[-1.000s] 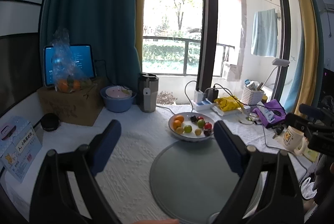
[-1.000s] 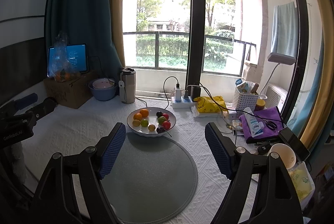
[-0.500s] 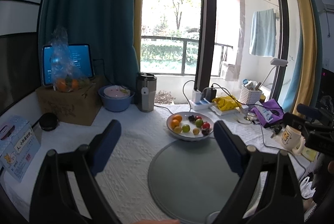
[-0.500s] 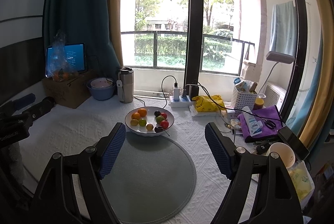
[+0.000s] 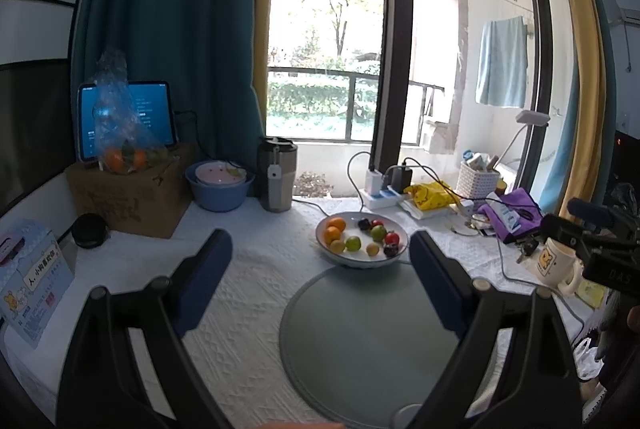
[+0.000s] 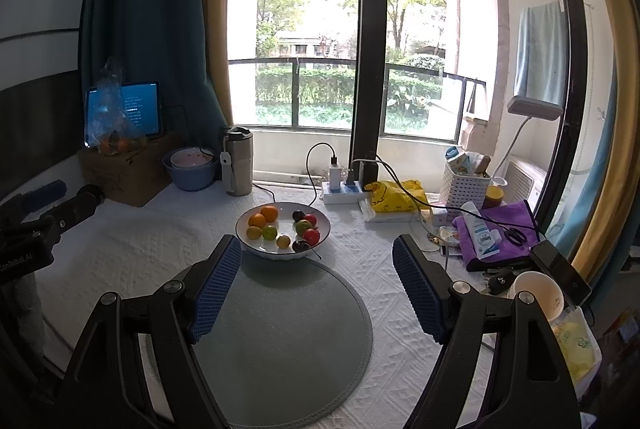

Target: Organize fruits

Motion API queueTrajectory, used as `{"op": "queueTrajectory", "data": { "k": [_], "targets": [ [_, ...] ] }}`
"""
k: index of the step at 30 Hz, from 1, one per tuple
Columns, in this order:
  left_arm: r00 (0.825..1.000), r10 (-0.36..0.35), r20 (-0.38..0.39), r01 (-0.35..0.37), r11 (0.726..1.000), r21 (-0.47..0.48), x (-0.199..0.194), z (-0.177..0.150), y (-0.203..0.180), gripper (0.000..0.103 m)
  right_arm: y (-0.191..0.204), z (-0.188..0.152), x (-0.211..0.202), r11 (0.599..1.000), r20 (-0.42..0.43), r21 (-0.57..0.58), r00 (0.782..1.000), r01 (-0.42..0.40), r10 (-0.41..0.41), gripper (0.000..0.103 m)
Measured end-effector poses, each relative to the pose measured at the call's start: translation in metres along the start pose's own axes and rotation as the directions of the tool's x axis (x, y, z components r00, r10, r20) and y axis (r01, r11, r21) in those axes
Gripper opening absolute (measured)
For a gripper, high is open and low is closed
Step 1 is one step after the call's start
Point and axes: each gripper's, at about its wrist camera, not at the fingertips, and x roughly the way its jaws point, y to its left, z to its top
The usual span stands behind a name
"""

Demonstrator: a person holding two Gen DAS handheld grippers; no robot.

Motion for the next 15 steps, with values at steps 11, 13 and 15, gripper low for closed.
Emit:
{"op": "queueTrajectory", "data": {
  "k": [11, 13, 15],
  "targets": [
    [1.000, -0.001, -0.003, 0.001, 1.000, 0.004, 0.0026, -0.0021, -0.0020, 0.091, -0.0010, -0.0006, 0.0033, 1.000, -0.006, 0.003, 1.000, 0.003, -0.003, 0.081],
    [1.000, 0.000, -0.005, 0.000, 1.000, 0.004, 0.0034, -0.0022, -0.0014, 0.091, -0.0015, -0.0011, 0.0045, 1.000, -0.008, 0.004, 1.000, 0.004, -0.004, 0.081],
    [1.000, 0.000, -0.008, 0.000, 1.000, 0.004, 0.0049, -0.0027, -0.0010, 0.091, -0.0026, -0.0013, 0.0073, 1.000, -0.012, 0.006, 1.000, 0.003, -0.003, 0.081]
  ]
}}
